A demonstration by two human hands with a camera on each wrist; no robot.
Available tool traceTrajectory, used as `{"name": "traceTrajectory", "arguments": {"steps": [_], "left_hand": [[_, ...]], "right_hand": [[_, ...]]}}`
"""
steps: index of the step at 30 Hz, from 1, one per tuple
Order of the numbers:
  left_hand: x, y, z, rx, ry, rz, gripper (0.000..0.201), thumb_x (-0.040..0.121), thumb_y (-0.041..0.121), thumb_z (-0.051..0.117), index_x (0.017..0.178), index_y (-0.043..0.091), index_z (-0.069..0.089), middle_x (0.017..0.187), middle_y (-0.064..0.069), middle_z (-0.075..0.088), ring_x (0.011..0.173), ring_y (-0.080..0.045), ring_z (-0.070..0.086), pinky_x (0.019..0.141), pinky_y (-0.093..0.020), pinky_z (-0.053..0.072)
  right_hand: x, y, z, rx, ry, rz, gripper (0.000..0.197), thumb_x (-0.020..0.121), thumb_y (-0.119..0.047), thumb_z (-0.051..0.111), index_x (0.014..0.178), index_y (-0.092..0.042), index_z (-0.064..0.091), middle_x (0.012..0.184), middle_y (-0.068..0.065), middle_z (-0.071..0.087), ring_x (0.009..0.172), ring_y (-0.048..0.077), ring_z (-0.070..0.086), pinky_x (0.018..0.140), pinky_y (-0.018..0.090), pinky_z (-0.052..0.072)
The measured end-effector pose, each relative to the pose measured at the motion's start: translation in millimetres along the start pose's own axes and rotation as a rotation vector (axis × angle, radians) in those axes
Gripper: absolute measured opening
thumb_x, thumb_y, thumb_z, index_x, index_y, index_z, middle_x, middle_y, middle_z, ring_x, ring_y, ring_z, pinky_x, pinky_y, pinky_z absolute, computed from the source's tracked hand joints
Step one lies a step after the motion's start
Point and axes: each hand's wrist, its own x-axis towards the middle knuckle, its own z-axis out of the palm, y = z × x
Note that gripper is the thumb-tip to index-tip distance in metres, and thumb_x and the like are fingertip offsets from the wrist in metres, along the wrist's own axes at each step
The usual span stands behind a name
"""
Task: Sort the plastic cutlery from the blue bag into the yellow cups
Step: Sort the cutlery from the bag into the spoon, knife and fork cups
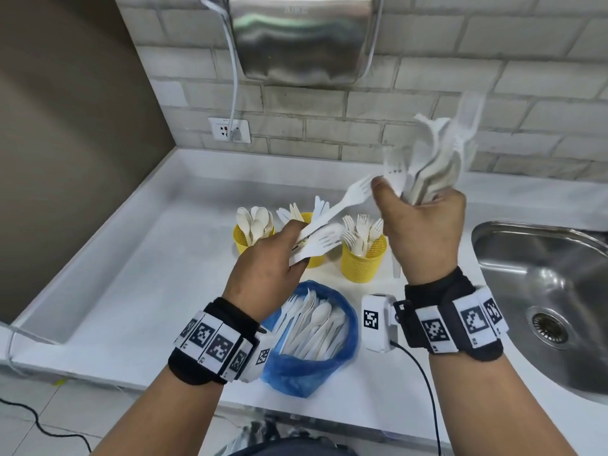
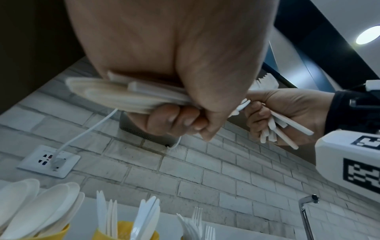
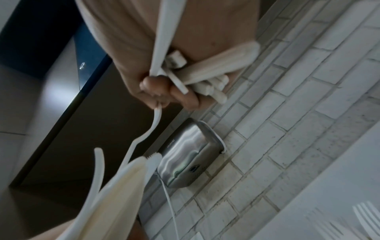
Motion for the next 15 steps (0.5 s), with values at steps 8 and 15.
{"name": "traceTrajectory", "arguments": {"steps": [8,15], "left_hand": [[-1,-12,7,-0.149,-0.006,-0.076,0.019,0.101,0.031,0.061,0.11,0.016,0.056,0.083,0.002,0.064,0.069,-0.019,0.061,0.062,-0.042,0.053],[0,0,5,-0.225,-0.052,0.02,0.022,0.099,0.032,0.063,0.109,0.019,0.048,0.08,0.007,0.061,0.069,-0.013,0.061,0.058,-0.035,0.047]], "right_hand": [[11,-5,-17,0.418,0.103,0.053,0.037,0.087,-0.012,0.077,0.065,-0.011,0.047,0.051,0.011,0.044,0.038,0.021,0.036,0.048,0.027,0.034],[-9,7,-12,0.153,-0.29,0.026,0.027,0.091,-0.007,0.075,0.067,-0.006,0.063,0.051,0.011,0.059,0.037,0.023,0.044,0.042,0.03,0.038]]}}
